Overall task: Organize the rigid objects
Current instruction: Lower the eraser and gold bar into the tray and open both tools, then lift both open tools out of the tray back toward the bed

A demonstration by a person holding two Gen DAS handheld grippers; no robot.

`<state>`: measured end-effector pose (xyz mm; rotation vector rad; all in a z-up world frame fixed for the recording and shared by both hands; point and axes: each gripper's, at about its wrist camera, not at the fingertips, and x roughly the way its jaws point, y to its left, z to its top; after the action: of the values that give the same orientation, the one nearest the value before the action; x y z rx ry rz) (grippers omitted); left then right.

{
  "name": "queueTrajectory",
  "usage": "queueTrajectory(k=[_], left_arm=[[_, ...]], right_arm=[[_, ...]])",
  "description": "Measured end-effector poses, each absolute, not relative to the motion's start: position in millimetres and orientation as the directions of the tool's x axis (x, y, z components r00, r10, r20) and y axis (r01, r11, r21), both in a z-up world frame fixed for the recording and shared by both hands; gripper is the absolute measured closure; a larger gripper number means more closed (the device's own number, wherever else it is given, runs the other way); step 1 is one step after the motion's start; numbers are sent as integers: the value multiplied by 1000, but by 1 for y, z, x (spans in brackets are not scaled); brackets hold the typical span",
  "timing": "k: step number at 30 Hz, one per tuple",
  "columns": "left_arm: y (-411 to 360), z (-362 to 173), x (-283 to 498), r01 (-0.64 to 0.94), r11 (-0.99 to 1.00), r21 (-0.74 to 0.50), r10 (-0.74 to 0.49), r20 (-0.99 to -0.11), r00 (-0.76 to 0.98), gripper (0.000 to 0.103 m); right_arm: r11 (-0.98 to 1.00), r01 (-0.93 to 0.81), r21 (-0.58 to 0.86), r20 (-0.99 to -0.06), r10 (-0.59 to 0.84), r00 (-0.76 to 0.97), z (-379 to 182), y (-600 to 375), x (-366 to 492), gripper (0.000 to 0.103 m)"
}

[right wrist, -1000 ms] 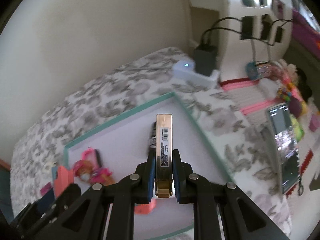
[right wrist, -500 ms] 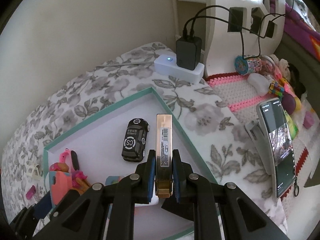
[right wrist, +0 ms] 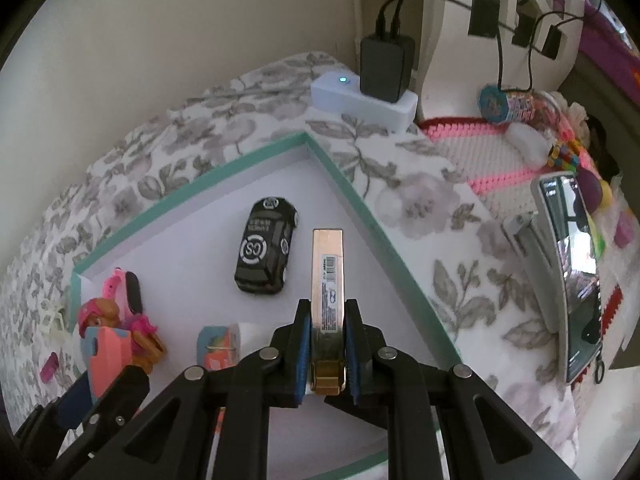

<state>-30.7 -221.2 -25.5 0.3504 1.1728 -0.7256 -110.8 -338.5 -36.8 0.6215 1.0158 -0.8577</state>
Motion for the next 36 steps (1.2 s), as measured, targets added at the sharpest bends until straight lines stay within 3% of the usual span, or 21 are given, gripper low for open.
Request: queueTrajectory(k=[21, 25, 30, 34, 36], left_arm=[[-214, -14, -23, 648, 752, -118, -334, -917, 220, 52], [-205, -5, -16, 622, 771, -136, -349, -907, 235, 52], [-190, 6, -3, 573, 807, -142, -354, -893, 278, 52], [-176, 7, 9, 519, 846, -120, -321, -893, 316, 40], [-168, 5, 17, 488, 866, -113, -301, -896, 326, 40]], right_arm=[[539, 842, 19, -897, -362, 252, -31, -335, -107, 85], [546, 838, -2, -884, -392, 254, -23, -331, -106, 79], [559, 829, 0, -878, -397, 267, -19, -327, -102, 79], [573, 820, 14, -870, -397, 292, -13, -321, -99, 79], [577, 816, 41, -868, -383, 314, -11, -319, -98, 78]])
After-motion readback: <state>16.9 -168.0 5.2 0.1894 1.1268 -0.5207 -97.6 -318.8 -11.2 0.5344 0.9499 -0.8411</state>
